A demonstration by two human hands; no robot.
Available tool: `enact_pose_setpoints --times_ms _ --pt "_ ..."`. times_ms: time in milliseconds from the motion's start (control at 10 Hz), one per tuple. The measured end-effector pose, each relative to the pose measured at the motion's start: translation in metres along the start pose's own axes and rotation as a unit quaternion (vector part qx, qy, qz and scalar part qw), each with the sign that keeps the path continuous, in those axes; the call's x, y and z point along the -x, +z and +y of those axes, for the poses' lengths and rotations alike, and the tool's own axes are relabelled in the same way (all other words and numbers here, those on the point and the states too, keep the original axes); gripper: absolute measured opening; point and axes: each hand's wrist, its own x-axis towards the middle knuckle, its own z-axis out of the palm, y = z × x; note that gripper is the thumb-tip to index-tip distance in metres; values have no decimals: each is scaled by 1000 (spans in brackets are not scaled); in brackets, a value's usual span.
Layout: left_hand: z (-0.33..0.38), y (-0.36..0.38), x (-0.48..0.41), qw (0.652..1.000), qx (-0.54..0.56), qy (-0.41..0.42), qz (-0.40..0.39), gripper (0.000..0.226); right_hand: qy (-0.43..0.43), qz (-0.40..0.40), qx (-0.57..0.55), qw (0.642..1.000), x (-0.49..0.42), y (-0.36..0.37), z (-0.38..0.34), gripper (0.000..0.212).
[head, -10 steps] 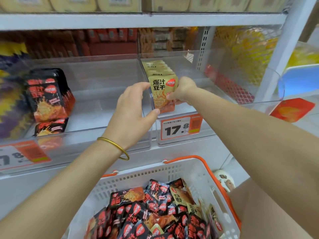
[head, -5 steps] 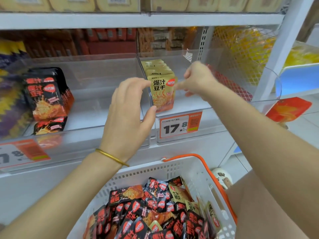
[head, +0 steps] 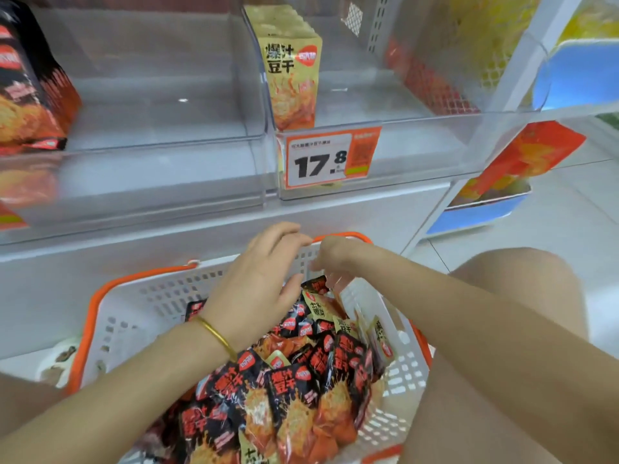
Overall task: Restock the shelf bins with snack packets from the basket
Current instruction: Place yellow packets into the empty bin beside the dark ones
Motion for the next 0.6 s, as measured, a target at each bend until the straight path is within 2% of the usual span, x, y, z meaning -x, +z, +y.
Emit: enact_pose_setpoints --times_ms 100,200,300,400,500,600 --pt "-3 -6 -7 1000 3 4 8 42 -24 42 37 998 -10 -1 2 31" --pt "-4 -10 -12 1000 -17 -8 -6 38 -16 50 140 989 -18 7 15 31" --pt "-7 -4 -10 1000 -10 -16 -19 35 0 17 224 974 -40 27 38 34" --pt "-10 0 -8 999 -14 -22 -37 34 12 -12 231 973 -58 50 61 35" --pt "-13 2 -5 999 -10 -31 -43 33 21 -3 209 978 -72 70 75 36" --pt "-18 3 -3 998 -8 -42 -48 33 17 50 179 982 -72 68 73 22"
